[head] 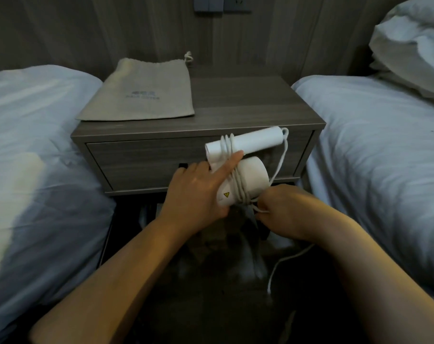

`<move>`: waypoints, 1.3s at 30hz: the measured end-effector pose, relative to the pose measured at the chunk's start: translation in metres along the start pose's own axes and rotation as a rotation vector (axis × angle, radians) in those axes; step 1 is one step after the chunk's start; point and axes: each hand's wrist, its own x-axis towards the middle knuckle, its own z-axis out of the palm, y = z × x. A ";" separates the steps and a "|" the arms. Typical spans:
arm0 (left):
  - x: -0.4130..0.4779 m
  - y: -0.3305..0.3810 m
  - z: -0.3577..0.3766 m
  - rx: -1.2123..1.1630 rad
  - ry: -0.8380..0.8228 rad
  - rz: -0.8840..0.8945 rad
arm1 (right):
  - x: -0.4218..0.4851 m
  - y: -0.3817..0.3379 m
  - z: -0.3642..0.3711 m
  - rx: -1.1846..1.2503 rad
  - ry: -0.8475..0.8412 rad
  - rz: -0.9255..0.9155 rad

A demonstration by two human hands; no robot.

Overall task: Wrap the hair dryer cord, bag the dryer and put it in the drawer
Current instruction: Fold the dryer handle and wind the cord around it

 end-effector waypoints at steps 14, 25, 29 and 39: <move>0.001 -0.017 0.003 0.020 -0.198 0.038 | -0.003 0.009 -0.011 0.036 0.463 -0.169; -0.001 -0.018 0.010 0.018 -0.237 0.198 | 0.001 0.028 -0.022 0.496 0.339 0.024; -0.001 -0.017 0.009 0.039 -0.201 0.252 | -0.003 0.047 -0.025 0.675 0.141 -0.183; -0.004 -0.003 0.009 0.035 -0.225 0.387 | 0.010 0.041 -0.019 0.510 0.560 0.077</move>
